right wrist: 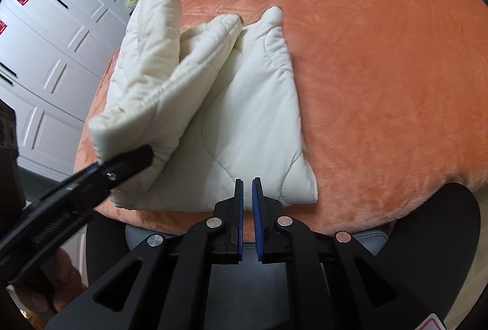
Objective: Fold large clothes
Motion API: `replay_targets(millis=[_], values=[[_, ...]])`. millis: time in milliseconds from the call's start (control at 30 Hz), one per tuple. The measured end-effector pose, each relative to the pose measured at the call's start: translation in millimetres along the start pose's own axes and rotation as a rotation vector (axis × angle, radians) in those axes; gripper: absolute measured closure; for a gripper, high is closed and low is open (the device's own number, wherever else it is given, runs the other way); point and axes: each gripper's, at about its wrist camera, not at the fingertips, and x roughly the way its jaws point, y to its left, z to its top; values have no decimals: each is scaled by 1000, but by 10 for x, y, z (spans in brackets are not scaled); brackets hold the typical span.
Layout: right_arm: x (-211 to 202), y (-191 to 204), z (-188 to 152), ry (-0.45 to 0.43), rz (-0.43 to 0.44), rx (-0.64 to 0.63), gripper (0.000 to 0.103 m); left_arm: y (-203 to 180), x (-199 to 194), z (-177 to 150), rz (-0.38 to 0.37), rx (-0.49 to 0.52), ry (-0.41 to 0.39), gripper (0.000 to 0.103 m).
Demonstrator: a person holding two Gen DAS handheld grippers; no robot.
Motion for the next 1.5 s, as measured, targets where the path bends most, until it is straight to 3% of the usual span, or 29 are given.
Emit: replay_targets(millis=[233, 333, 400, 433, 467, 600, 767, 900, 1133, 1167, 1200, 1300, 1500], values=[[-88, -14, -27, -17, -19, 14, 94, -69, 75, -72, 38, 26, 24, 88], [-173, -19, -9, -32, -12, 23, 94, -38, -205, -45, 11, 6, -15, 73], [-252, -28, 22, -50, -8, 16, 90, 7, -448, 2, -45, -25, -54, 50], [-305, -3, 38, -62, -6, 13, 89, 57, -593, 32, -62, -43, -86, 47], [-344, 34, 75, -77, 1, 10, 87, 122, -733, 66, -67, -62, -121, 43], [-560, 223, 238, -160, 43, -35, 58, 515, -1115, 244, -3, -183, -227, 39], [-631, 571, 509, -208, 134, -64, 45, 1144, -1189, 333, 98, -356, -248, 39], [-491, 801, 732, -175, 162, -70, 40, 1447, -1114, 301, 156, -433, -223, 39], [-32, 1044, 883, -31, 119, -80, 43, 1763, -1044, 186, 178, -490, -179, 39], [15, 1054, 864, -19, 106, -91, 52, 1783, -1031, 184, 178, -492, -175, 39], [49, 1074, 856, -13, 85, -104, 68, 1792, -1019, 183, 175, -494, -171, 39], [2, 1074, 829, -36, 68, -131, 83, 1803, -1008, 201, 168, -491, -167, 39], [-330, 904, 726, -134, 62, -160, 88, 1638, -956, 307, 148, -442, -168, 39]])
